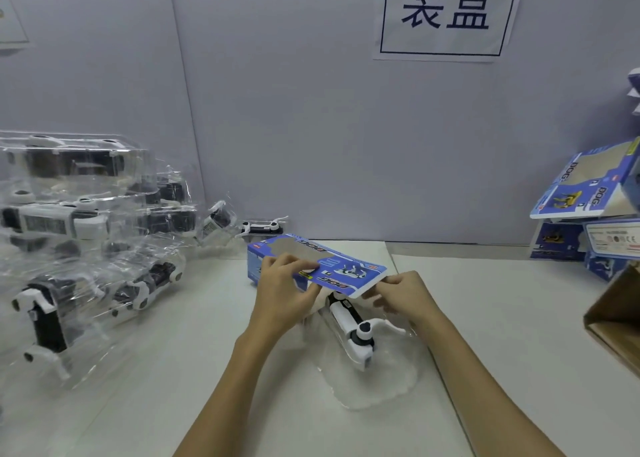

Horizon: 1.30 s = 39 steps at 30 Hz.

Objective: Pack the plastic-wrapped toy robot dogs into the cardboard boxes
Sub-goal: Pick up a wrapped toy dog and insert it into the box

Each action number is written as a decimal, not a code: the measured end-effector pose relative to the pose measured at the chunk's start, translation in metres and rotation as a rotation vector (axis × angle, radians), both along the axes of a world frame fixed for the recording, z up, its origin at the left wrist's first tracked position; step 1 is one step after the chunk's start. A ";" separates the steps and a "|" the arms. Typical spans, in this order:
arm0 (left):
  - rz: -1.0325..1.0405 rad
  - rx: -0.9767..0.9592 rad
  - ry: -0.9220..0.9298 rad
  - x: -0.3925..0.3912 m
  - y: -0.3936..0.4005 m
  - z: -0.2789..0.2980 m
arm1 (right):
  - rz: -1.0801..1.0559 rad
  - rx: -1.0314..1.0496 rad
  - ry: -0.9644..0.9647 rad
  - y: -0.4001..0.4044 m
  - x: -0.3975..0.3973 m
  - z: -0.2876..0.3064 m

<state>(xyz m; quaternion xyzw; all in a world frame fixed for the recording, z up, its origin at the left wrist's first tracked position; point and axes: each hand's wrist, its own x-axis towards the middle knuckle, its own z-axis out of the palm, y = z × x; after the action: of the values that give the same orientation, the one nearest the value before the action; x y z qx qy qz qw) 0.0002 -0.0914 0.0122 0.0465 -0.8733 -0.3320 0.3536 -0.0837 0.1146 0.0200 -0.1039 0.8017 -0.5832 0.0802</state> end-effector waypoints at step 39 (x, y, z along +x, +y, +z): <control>-0.200 -0.011 -0.012 0.008 -0.009 0.011 | 0.070 -0.189 0.009 0.027 -0.003 0.008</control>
<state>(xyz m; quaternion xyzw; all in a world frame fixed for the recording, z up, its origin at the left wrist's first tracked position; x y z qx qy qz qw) 0.0085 -0.1007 0.0228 -0.0408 -0.8775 -0.3604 0.3138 -0.0867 0.1415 0.0284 -0.1416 0.7392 -0.6527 0.0868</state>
